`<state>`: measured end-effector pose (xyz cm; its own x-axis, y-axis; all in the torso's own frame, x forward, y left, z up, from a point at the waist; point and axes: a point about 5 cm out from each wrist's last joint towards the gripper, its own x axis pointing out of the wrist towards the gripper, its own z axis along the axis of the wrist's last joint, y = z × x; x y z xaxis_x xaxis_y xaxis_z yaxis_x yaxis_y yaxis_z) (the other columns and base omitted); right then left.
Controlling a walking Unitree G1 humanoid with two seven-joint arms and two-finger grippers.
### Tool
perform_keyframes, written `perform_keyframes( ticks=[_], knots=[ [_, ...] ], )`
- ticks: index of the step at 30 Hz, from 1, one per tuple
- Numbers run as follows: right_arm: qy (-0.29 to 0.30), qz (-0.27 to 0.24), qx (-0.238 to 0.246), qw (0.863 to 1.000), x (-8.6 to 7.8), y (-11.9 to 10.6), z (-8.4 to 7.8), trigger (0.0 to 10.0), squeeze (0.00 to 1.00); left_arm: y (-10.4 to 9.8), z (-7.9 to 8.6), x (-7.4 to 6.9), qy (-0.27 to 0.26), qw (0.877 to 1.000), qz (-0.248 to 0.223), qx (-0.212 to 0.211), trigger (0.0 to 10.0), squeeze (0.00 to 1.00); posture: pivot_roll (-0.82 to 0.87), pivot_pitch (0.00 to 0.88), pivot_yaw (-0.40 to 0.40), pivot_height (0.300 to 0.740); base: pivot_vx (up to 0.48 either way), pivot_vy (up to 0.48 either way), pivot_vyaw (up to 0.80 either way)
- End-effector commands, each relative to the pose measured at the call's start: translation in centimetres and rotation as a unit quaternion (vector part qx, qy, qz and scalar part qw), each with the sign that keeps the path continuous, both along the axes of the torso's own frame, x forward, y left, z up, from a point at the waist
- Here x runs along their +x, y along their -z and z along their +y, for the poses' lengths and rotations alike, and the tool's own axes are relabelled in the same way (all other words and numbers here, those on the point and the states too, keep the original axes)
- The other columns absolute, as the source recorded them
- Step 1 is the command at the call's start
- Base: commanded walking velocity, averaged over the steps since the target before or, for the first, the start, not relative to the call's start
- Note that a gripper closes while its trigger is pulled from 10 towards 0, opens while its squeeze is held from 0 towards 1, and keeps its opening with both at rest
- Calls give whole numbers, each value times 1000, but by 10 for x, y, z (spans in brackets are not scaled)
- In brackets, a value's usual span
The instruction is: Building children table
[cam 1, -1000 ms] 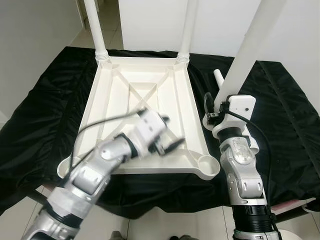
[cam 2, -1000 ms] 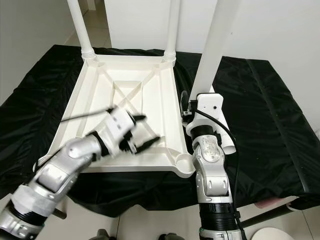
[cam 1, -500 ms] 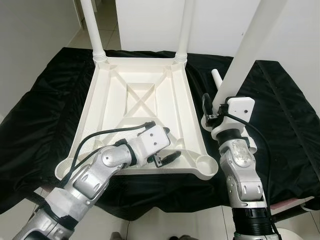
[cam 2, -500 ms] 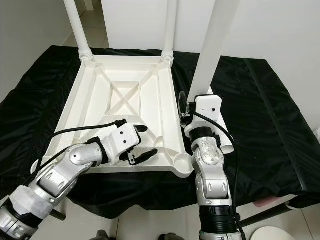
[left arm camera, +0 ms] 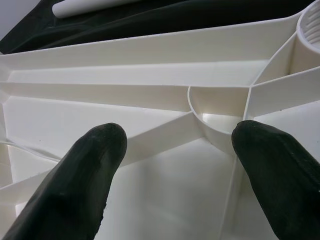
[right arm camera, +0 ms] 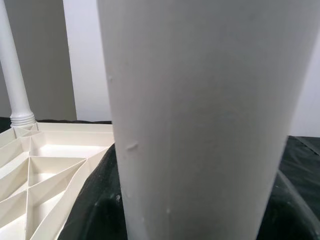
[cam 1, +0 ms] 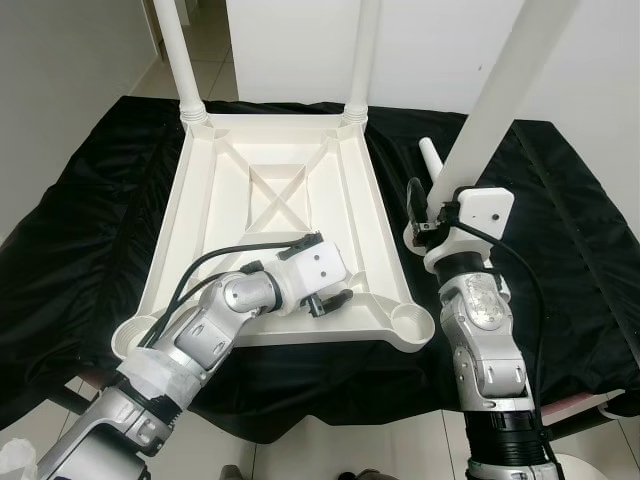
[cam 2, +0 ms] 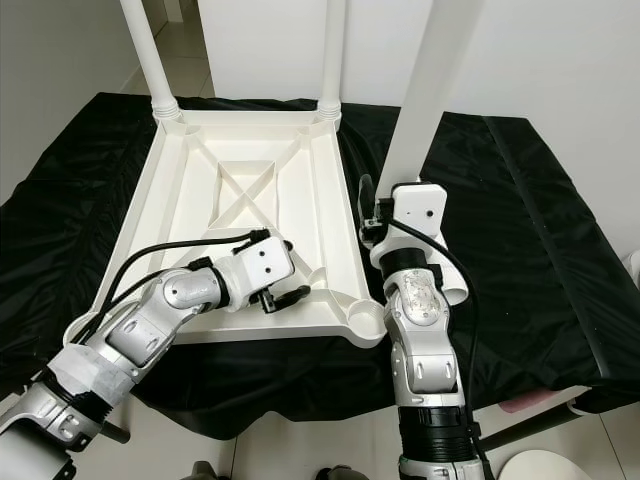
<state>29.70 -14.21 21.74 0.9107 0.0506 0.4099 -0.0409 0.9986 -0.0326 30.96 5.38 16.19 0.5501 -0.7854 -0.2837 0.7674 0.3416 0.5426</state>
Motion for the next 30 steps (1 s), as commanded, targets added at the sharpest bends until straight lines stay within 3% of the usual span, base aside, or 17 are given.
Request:
perform_keyframes(
  ticks=[1, 6, 10, 15, 16, 17, 20, 22, 25, 28, 30],
  knots=[
    [3, -12, 4, 1000, 0, -4, -2, 10000, 0, -1, 9, 12, -89, 995, -41, -12, 10000, 0, -39, 102, 0, 740, 0, 0, 0],
    [3, -12, 5, 1000, 0, -4, -2, 10000, 0, -2, 10, 17, -105, 993, -45, -12, 10000, 0, -40, 104, 1, 740, 0, 0, 0],
    [3, -2, 7, 1000, -2, 1, -2, 10000, 0, -9, 18, 33, -168, 983, -70, -19, 10000, 0, -43, 106, 4, 740, 0, 0, 0],
    [5, 29, 4, 1000, -7, 14, -6, 10000, 0, -12, 26, 32, -171, 983, -53, -44, 10000, 0, -42, 108, 6, 740, 0, 0, 0],
    [7, 43, 2, 999, -10, 19, -8, 10000, 0, -16, 25, 24, -139, 986, -30, -91, 10000, 0, -41, 111, 4, 740, 0, 0, 0],
    [7, 43, 2, 999, -10, 19, -8, 10000, 0, -16, 25, 24, -139, 986, -30, -91, 10000, 0, -41, 111, 4, 740, 0, 0, 0],
    [6, 52, -4, 999, -12, 24, -9, 10000, 0, -24, 24, 7, -73, 985, 1, -153, 10000, 0, -40, 110, 2, 740, 0, 0, 0],
    [5, 54, -6, 999, -12, 25, -9, 10000, 0, -25, 24, 4, -61, 985, 9, -164, 10000, 0, -37, 109, 0, 740, 0, 0, 0],
    [-6, 61, -12, 998, -14, 29, -8, 10000, 0, -26, 25, -8, -17, 974, 78, -212, 10000, 0, -34, 105, -4, 740, 0, 0, 0],
    [-21, 71, -22, 997, -16, 35, -5, 10000, 0, -27, 23, -21, 26, 966, 114, -231, 10000, 0, -30, 102, -9, 740, 0, 0, 0],
    [-21, 71, -22, 997, -16, 35, -5, 10000, 0, -27, 23, -21, 26, 966, 114, -231, 10000, 0, -30, 102, -9, 740, 0, 0, 0]
  ],
)
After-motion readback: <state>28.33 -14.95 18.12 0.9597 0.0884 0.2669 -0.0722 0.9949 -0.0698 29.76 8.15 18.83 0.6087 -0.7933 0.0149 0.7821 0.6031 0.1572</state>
